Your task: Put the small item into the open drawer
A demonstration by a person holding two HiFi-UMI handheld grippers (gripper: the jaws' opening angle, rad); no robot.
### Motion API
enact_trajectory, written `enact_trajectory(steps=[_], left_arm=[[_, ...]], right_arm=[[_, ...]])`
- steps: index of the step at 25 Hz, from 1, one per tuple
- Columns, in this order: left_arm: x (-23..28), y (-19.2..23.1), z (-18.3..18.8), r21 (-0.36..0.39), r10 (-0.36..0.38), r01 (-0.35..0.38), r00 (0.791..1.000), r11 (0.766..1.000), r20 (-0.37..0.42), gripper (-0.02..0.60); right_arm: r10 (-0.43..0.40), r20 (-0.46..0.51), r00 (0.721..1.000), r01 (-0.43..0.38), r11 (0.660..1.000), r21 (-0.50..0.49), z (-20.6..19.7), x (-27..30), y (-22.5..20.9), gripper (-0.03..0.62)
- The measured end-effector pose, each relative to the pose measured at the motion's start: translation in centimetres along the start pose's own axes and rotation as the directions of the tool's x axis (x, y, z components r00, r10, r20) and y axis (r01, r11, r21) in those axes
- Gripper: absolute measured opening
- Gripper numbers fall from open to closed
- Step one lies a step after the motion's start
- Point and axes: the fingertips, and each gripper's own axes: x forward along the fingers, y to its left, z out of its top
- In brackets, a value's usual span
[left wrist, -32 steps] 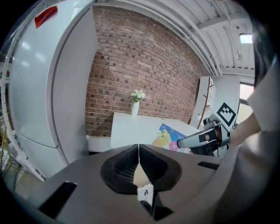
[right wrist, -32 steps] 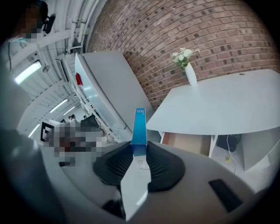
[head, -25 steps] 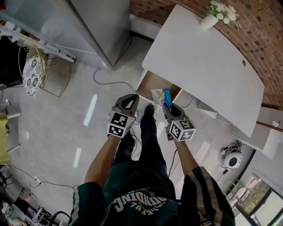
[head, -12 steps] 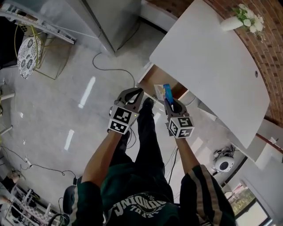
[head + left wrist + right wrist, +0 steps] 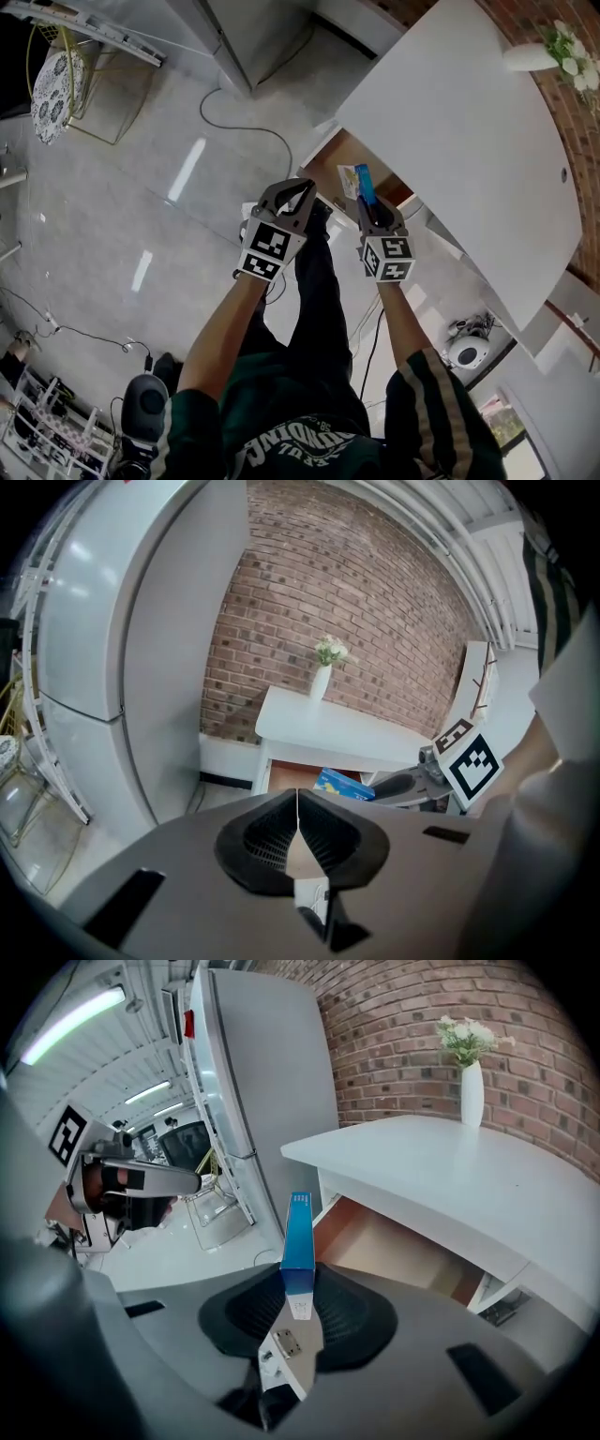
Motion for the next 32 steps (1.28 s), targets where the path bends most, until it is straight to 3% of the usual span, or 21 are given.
enact_trajectory(steps=[17, 32], left_arm=[[1.5, 1.2, -3.0, -0.016, 0.035, -0.036, 0.998, 0.999, -0.044, 0.018], [2.3, 0.5, -4.2, -0.028, 0.036, -0.038, 0.997, 0.999, -0.069, 0.018]], right_arm=[[0.066, -0.116, 0.991, -0.084, 0.984, -0.16, -2.4, 8.5, -1.3, 0.109], [0.128, -0.202, 0.971, -0.171, 0.962, -0.213, -5.5, 10.7, -1.3, 0.109]])
